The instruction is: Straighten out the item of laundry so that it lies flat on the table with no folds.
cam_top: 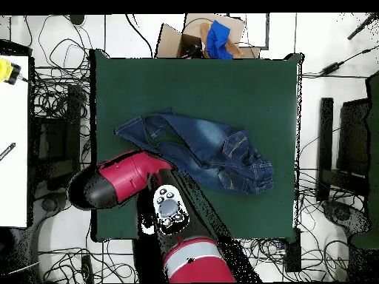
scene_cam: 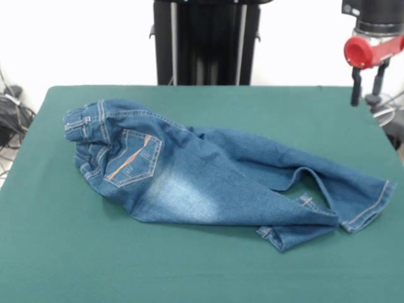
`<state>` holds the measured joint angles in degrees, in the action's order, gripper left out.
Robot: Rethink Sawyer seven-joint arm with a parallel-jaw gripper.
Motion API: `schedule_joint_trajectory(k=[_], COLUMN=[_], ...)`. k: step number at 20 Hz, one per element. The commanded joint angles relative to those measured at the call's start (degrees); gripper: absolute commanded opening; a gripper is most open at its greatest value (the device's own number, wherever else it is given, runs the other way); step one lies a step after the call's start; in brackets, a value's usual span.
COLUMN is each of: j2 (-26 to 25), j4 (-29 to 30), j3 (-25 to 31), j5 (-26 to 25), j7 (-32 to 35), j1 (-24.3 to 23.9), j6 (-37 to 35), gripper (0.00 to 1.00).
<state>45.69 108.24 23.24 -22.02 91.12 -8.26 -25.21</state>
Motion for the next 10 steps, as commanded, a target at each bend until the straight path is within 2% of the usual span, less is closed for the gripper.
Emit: schedule_joint_trajectory(k=[1, 5, 10], j2=[-3.9, -2.9, -9.1], j4=[-10.3, -10.6, -10.8], j3=[-23.4, -25.8, -23.7], j5=[6.5, 9.6, 12.0], j7=[40.6, 38.7, 34.6], j1=[18.5, 19.3, 14.5], j6=[-17.2, -19.6, -12.1], gripper=[1.0, 1.0, 1.0])
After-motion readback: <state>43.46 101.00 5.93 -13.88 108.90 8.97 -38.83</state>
